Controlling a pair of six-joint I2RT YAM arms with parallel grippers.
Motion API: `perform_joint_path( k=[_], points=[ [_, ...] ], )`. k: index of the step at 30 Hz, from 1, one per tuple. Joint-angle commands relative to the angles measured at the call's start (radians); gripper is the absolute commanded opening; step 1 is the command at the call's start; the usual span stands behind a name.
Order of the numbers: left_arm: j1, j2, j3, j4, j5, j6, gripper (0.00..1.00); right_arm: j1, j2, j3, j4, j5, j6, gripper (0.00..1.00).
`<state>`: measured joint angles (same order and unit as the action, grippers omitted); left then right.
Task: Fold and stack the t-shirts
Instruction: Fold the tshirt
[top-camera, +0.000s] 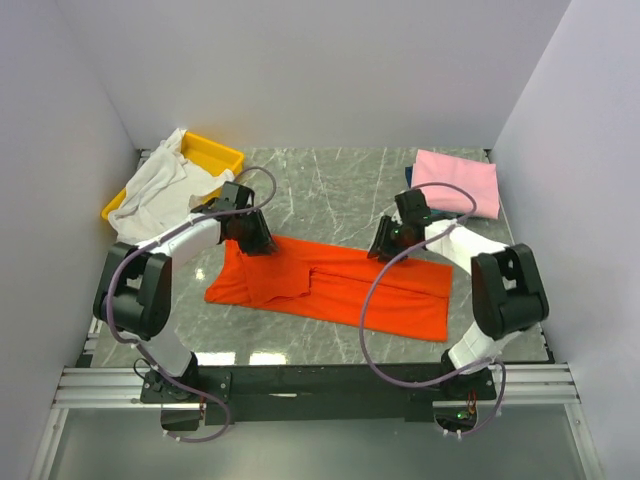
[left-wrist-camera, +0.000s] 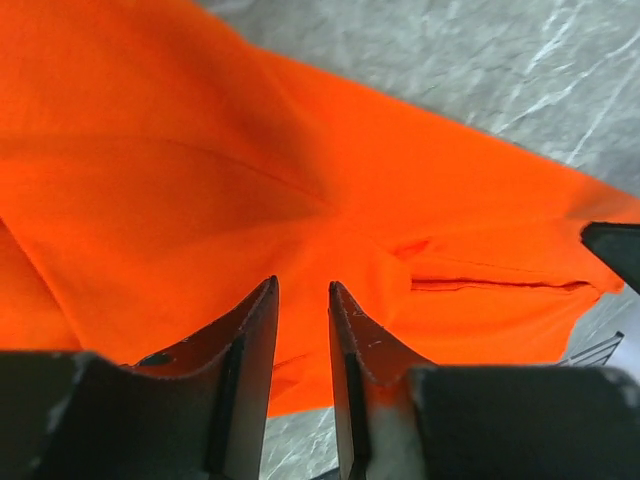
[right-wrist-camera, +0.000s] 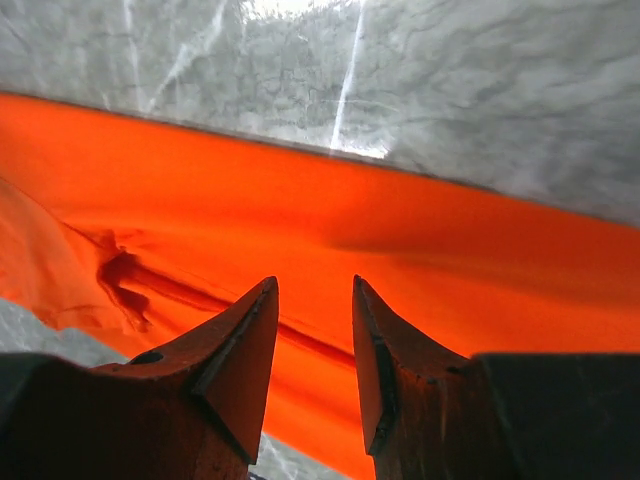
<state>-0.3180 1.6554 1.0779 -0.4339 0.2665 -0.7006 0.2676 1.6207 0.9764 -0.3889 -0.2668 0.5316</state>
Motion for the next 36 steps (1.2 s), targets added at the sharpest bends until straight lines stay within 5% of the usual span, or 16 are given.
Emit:
perform_joint_path(
  k=[1, 16, 36],
  points=[
    [0.003, 0.004, -0.009, 0.034, 0.02, -0.007, 0.32, 0.016, 0.072, 0.024, 0.065, -0.064, 0.016, 0.43],
    [0.005, 0.305, 0.092, 0.072, -0.107, 0.082, 0.28, 0.016, 0.162, 0.027, -0.021, -0.049, -0.036, 0.42],
    [0.022, 0.806, 0.934, -0.169, -0.087, 0.22, 0.31, 0.035, 0.136, 0.073, -0.237, 0.084, -0.064, 0.42]
  ],
)
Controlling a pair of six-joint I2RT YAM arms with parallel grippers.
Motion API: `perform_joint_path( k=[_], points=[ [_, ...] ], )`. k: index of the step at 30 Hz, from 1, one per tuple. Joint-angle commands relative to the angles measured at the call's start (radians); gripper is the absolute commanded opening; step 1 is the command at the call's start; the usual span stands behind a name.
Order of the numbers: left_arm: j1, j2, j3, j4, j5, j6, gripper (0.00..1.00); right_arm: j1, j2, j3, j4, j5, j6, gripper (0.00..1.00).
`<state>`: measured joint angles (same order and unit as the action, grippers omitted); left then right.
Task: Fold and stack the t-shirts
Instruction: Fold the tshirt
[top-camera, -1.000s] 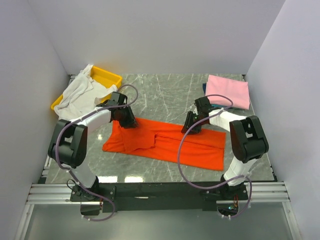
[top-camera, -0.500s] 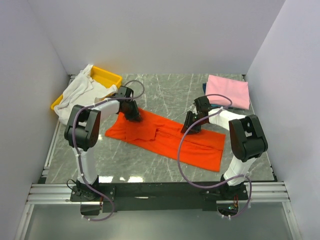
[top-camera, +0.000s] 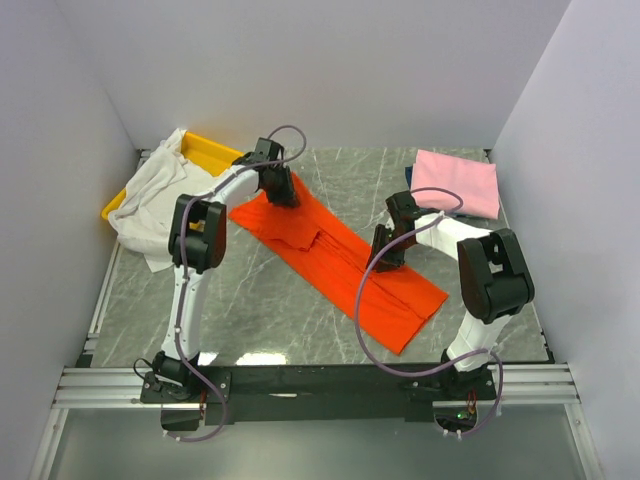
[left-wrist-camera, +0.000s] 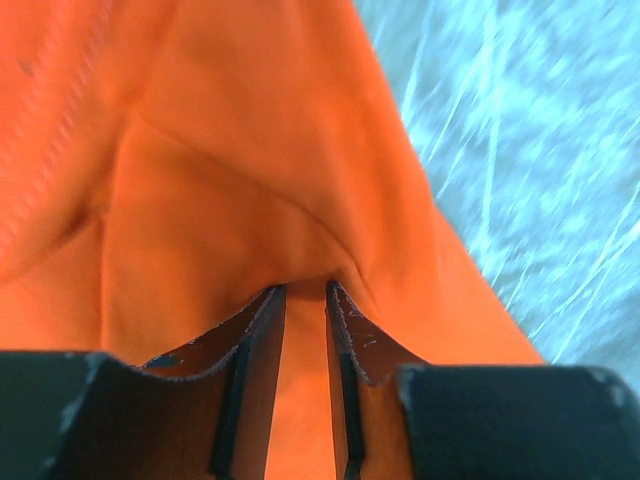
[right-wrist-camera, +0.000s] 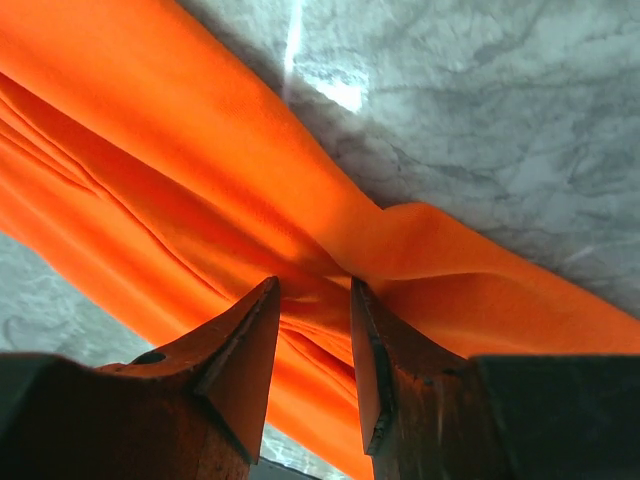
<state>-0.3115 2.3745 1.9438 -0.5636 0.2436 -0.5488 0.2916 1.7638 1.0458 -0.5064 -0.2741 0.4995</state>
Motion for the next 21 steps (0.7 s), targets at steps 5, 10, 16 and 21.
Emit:
perform_joint_path(
  k=[5, 10, 16, 21],
  points=[
    [0.012, 0.126, 0.144, 0.03, 0.02, 0.089, 0.36, 0.032, -0.067, -0.004, -0.112, 0.125, -0.018, 0.42],
    [-0.012, 0.094, 0.142, 0.09, 0.082, 0.092, 0.41, 0.041, -0.167, 0.026, -0.107, 0.134, -0.029, 0.42],
    [-0.031, -0.004, 0.145, 0.105, 0.088, 0.018, 0.42, 0.043, -0.234, 0.005, -0.141, 0.116, -0.099, 0.43],
    [-0.031, -0.086, 0.127, 0.064, 0.06, -0.028, 0.44, 0.044, -0.237, -0.111, -0.083, 0.023, -0.136, 0.43]
  ],
)
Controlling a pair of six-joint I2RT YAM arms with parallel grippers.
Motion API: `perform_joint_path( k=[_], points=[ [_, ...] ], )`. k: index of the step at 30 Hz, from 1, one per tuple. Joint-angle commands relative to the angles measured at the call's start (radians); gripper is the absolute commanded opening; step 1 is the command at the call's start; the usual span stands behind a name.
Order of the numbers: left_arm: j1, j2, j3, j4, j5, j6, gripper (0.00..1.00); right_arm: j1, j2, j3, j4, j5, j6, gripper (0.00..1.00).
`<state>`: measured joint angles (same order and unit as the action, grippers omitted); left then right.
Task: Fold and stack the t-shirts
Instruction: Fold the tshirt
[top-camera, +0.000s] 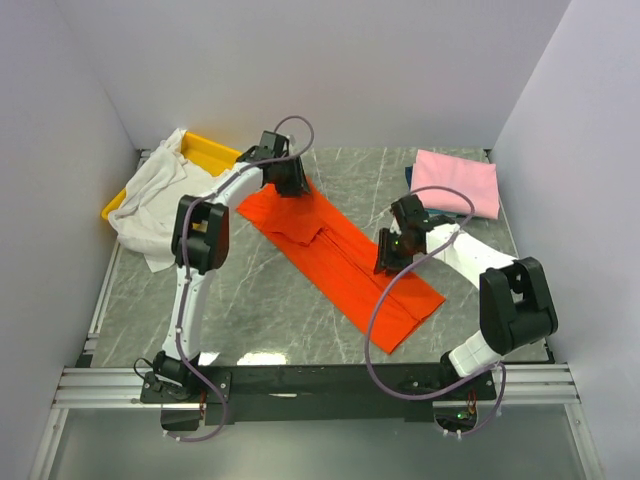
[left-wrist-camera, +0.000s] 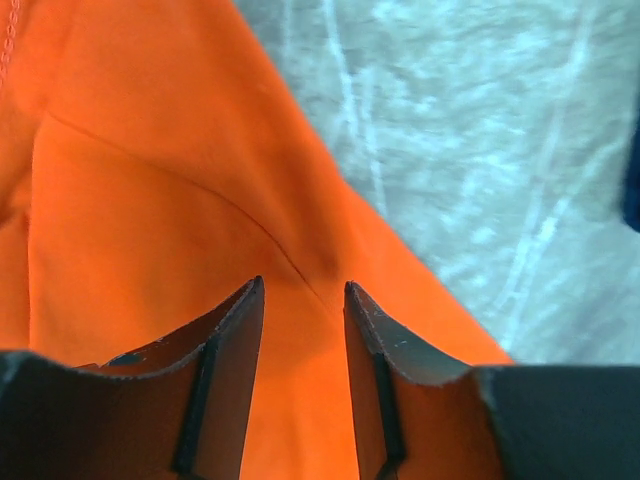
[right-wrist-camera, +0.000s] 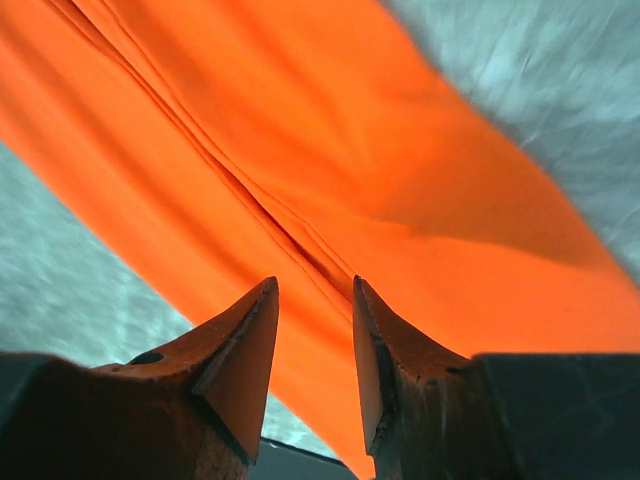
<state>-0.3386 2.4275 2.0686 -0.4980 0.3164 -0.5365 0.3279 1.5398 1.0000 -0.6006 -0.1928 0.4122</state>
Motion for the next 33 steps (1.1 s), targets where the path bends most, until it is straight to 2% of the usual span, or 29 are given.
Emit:
perform_joint_path(
  k=[1, 6, 10, 15, 18, 27, 33],
  points=[
    [-0.004, -0.154, -0.011, -0.007, -0.019, -0.048, 0.44, 0.013, -0.01, -0.075, 0.018, -0.059, -0.05, 0.43],
    [-0.002, -0.264, -0.181, 0.019, -0.072, -0.1, 0.46, 0.036, 0.008, -0.098, 0.041, -0.046, -0.067, 0.45],
    [0.013, -0.291, -0.315, 0.081, -0.047, -0.155, 0.49, 0.048, 0.045, -0.1, 0.048, -0.024, -0.073, 0.45],
    [0.033, -0.242, -0.343, 0.079, 0.004, -0.177, 0.49, 0.065, 0.071, -0.092, 0.041, 0.025, -0.075, 0.45],
    [0.035, -0.263, -0.412, 0.143, 0.032, -0.207, 0.49, 0.068, 0.03, -0.087, 0.035, 0.03, -0.066, 0.45],
    [0.038, -0.248, -0.433, 0.147, 0.038, -0.209, 0.49, 0.069, -0.043, -0.051, -0.004, 0.029, -0.081, 0.45],
    [0.044, -0.213, -0.426, 0.144, 0.039, -0.204, 0.49, 0.071, 0.02, -0.049, 0.027, 0.047, -0.093, 0.45]
  ],
)
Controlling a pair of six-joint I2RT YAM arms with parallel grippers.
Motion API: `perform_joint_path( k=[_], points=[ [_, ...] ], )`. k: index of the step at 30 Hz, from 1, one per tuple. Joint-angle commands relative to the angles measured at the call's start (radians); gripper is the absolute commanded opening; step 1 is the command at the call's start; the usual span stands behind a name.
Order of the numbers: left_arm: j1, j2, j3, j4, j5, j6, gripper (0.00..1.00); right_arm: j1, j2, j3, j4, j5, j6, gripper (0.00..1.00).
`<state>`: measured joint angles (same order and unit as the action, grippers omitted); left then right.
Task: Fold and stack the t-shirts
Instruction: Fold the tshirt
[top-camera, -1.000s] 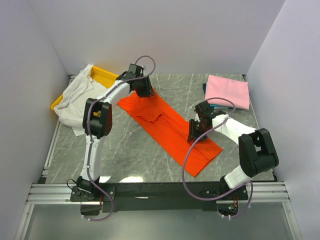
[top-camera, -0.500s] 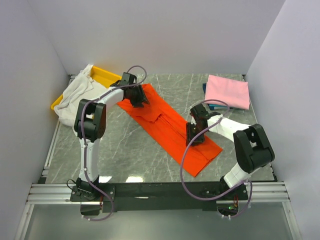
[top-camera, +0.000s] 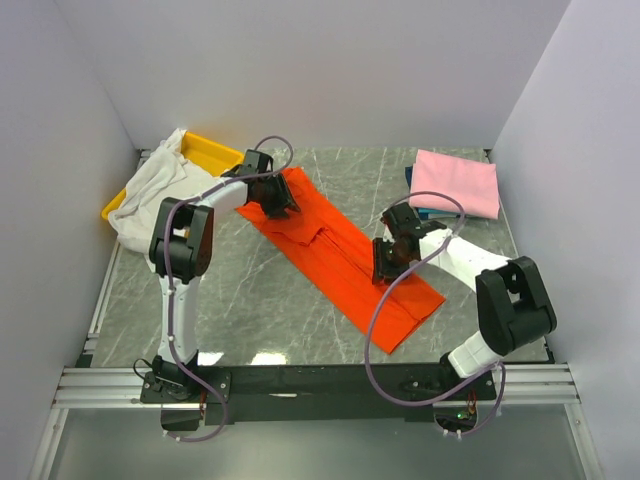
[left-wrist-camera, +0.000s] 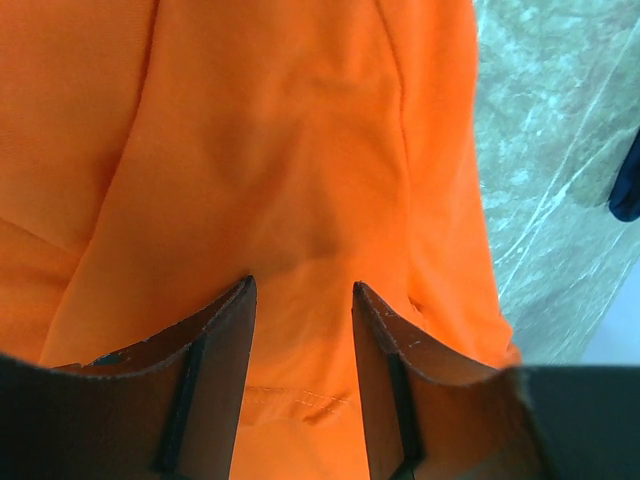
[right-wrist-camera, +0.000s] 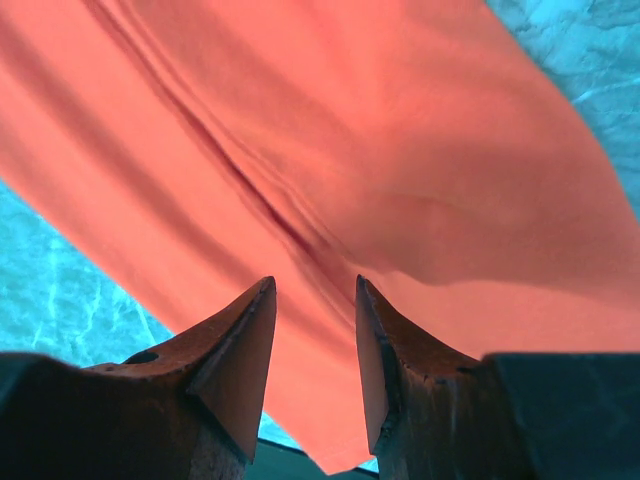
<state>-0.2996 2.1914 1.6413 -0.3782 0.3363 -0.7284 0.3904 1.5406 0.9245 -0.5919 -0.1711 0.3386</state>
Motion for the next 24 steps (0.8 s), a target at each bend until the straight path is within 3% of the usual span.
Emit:
perform_joint_path(
  k=[1, 5, 12, 24],
  points=[
    [0.007, 0.03, 0.005, 0.022, 0.02, -0.011, 0.49, 0.008, 0.039, 0.022, 0.024, 0.03, -0.018, 0.45],
    [0.013, 0.059, 0.026, 0.019, 0.017, 0.003, 0.49, 0.008, 0.099, 0.033, 0.03, 0.062, -0.006, 0.45],
    [0.014, 0.154, 0.11, -0.001, 0.026, 0.043, 0.49, 0.008, 0.128, 0.017, 0.052, -0.019, 0.025, 0.45],
    [0.019, 0.355, 0.409, -0.091, 0.052, 0.188, 0.5, 0.093, 0.076, -0.044, 0.017, -0.14, 0.171, 0.44]
  ],
)
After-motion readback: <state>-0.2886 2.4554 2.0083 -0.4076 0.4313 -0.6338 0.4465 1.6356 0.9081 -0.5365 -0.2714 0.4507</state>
